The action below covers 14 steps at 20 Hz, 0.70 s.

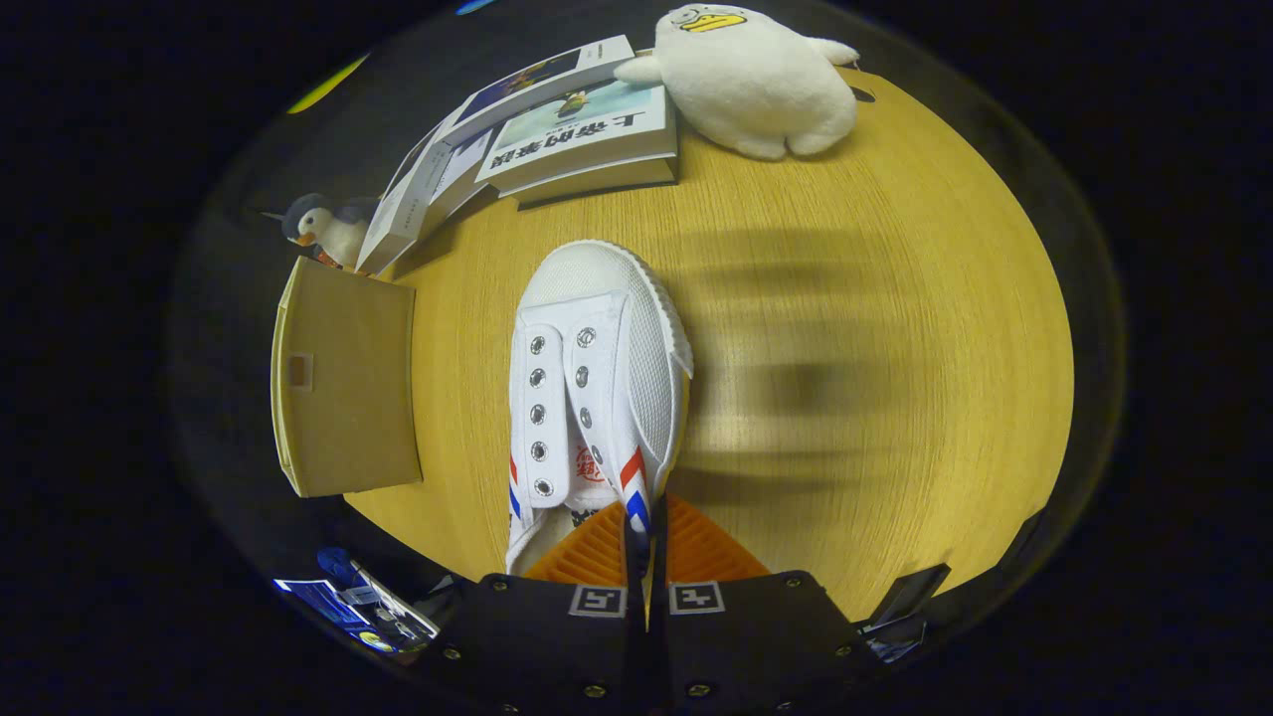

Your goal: Open the storage box then place both shoes into the box .Put the left shoe in first, then the right shoe, with the right side of both shoes facing outward in a uniform manner.

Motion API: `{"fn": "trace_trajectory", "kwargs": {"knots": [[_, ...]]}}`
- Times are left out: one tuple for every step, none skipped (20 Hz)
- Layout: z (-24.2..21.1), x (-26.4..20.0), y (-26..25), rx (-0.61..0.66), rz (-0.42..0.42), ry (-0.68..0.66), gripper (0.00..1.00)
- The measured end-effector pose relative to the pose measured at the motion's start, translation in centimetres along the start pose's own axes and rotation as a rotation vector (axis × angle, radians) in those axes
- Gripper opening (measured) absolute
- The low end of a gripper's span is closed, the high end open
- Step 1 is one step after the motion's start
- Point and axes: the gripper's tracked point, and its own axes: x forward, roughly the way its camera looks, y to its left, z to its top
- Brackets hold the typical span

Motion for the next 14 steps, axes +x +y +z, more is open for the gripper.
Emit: {"fn": "trace_trajectory", "kwargs": {"knots": [[0.1, -1.0, 0.6, -0.017, -0.008, -0.006, 0.02], [0.4, -1.8, 1.3, -0.034, -0.011, -0.013, 0.01], [0.6, -2.6, 2.1, -0.054, -0.016, -0.021, 0.01], [0.8, -3.5, 3.1, -0.077, -0.019, -0.031, 0.01], [1.1, -4.3, 4.1, -0.093, -0.015, -0.042, 0.01], [1.3, -5.2, 5.4, -0.109, -0.002, -0.050, 0.02], [1.5, -5.8, 6.8, -0.121, 0.014, -0.056, 0.01], [1.8, -6.5, 8.2, -0.133, 0.036, -0.061, 0.01], [2.0, -7.0, 9.8, -0.139, 0.062, -0.070, 0.01], [2.3, -7.5, 11.3, -0.148, 0.086, -0.076, 0.01], [2.4, -7.9, 12.7, -0.161, 0.102, -0.080, 0.01], [2.7, -8.3, 14.0, -0.176, 0.112, -0.085, 0.01], [2.9, -8.5, 15.2, -0.197, 0.116, -0.088, 0.01], [3.0, -8.6, 16.4, -0.217, 0.119, -0.089, 0.01]]}}
